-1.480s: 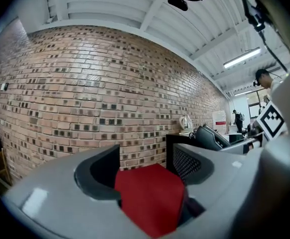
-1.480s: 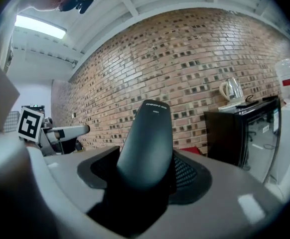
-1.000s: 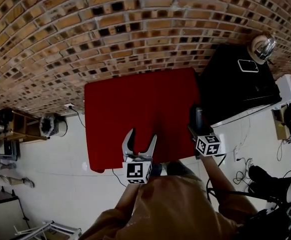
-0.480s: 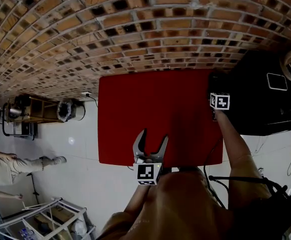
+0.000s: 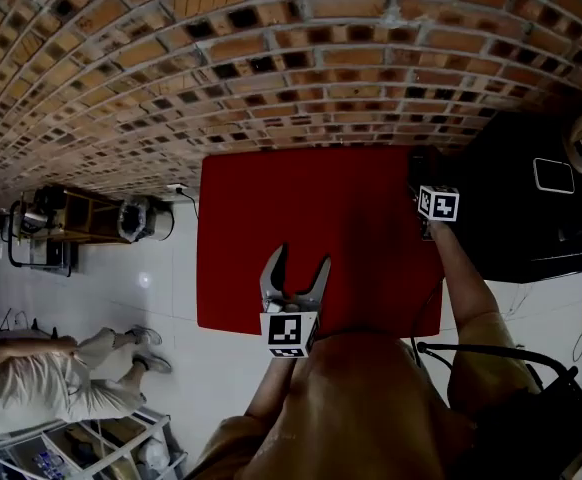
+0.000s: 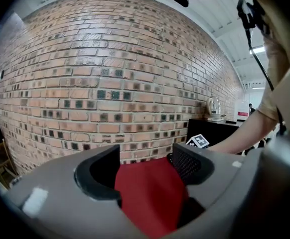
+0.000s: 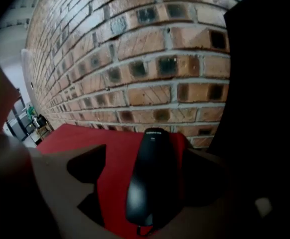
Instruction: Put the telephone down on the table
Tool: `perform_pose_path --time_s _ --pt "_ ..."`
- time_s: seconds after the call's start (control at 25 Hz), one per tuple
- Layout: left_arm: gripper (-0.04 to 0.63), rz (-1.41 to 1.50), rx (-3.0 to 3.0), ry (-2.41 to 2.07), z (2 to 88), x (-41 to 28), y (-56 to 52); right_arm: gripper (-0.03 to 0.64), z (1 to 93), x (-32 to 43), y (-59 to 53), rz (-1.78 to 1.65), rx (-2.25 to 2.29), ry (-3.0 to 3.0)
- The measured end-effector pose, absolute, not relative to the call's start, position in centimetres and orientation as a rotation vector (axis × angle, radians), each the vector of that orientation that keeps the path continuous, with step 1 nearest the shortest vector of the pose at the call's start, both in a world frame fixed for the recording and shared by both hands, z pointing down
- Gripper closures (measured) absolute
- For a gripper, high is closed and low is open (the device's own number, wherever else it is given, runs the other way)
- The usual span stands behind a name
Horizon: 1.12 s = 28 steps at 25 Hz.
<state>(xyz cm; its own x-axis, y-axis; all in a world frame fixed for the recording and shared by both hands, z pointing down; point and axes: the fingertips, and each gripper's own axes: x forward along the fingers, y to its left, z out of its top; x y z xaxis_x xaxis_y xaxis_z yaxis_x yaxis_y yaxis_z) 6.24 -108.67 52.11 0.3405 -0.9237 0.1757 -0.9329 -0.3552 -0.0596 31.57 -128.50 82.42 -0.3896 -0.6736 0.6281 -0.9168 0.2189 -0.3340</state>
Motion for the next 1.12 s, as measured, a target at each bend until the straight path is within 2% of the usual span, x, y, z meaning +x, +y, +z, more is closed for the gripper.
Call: perform_pose_path --time_s 0.16,0.36,0.52,0.72,1.12 --pt "0.261 0.196 2.538 -1.733 49.8 6.1 -109.8 0.143 70.6 30.9 -125.6 0.784 1.562 -2.432" --pt "0.261 0.054 2.585 -1.751 44.7 5.2 -111.0 0.143 51.0 27.9 -117.9 0.278 1.685 -2.763" --pt "0.261 -0.016 2.639 -1.813 41.1 4.5 -110.4 0.163 41.1 26.2 -111.7 -0.005 1.831 -2.832" --pt "0.261 -0.066 2.642 -1.830 39.4 4.0 -108.5 0.172 37.6 24.5 -108.1 -0.112 1.876 -2.808" --pt "0.261 -0.093 2.681 -1.796 38.6 4.4 -106.4 0.179 37.6 22.8 -107.1 -0.111 1.828 -2.786"
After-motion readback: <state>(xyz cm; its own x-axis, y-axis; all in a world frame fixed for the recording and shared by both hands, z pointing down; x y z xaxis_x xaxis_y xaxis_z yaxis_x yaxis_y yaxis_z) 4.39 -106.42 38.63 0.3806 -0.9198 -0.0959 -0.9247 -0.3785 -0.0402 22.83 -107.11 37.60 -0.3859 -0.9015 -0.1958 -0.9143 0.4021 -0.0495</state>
